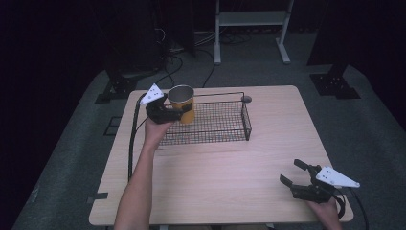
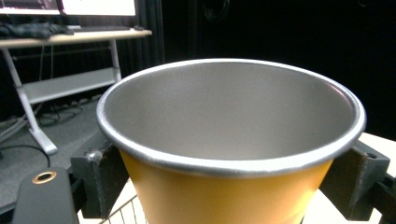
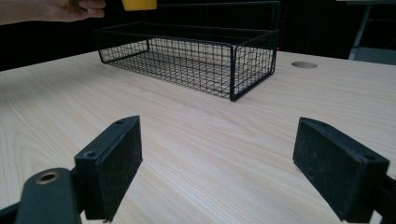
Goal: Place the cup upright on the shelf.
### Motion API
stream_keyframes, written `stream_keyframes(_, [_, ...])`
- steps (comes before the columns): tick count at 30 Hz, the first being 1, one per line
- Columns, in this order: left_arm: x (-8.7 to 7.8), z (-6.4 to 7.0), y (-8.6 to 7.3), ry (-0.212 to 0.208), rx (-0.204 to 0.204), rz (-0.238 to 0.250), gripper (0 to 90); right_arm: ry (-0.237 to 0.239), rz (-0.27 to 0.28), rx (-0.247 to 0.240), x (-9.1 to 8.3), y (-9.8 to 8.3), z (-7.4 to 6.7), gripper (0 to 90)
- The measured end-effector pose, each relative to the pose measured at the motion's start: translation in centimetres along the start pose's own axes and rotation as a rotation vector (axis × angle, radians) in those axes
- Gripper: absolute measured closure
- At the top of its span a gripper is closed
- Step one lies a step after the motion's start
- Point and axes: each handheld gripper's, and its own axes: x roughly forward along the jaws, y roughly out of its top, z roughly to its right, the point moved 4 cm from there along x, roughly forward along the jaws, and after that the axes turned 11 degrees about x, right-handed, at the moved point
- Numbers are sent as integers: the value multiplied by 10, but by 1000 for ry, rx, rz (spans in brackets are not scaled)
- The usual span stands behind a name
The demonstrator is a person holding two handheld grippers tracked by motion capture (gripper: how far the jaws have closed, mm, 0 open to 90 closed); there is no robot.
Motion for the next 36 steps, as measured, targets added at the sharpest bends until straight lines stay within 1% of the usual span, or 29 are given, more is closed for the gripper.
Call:
stream_keyframes(1, [2,-1,1,-6,1,-4,137,0,0,0,0,0,0,148])
stream_keyframes(4, [6,-2,5,-7,13,-13,137,-1,1,0,0,0,0,148])
stream_keyframes(6, [8,-4,6,-4,13,-13,137,-1,2,1,0,0,1,148])
stream_keyframes(7, [10,-6,7,-12,9,-16,137,-1,1,1,0,0,1,148])
stream_keyframes(11, [14,-8,9,-10,13,-29,136,-1,2,2,0,0,1,148])
stream_keyframes(12, [16,-9,9,-2,20,-28,137,-1,3,2,0,0,1,148])
stream_keyframes(13, [16,-9,9,-2,20,-28,136,-1,3,2,0,0,1,148])
stream_keyframes(14, [17,-10,8,-4,15,-30,136,-1,3,2,0,0,1,148])
stream_keyframes(15, [19,-12,5,-14,5,-44,137,-1,3,2,0,0,1,148])
stream_keyframes(22, [25,-11,-1,-20,17,-74,136,-1,3,2,0,0,1,148])
stream_keyframes(23, [29,-10,-4,-23,28,-91,137,-1,3,2,0,0,1,148])
stream_keyframes(24, [29,-10,-4,-23,28,-91,136,-1,3,0,0,0,1,148])
stream_keyframes(26, [32,-10,-7,-25,35,-114,136,-1,2,-3,0,0,1,148])
stream_keyframes(30, [33,-11,-10,-30,19,-119,137,-1,5,-3,-1,0,1,148])
stream_keyframes(33, [34,-12,-16,-29,37,-158,136,0,4,-3,-1,0,1,148])
stream_keyframes(36, [35,-13,-20,-31,35,-177,137,0,4,-1,-1,0,1,148])
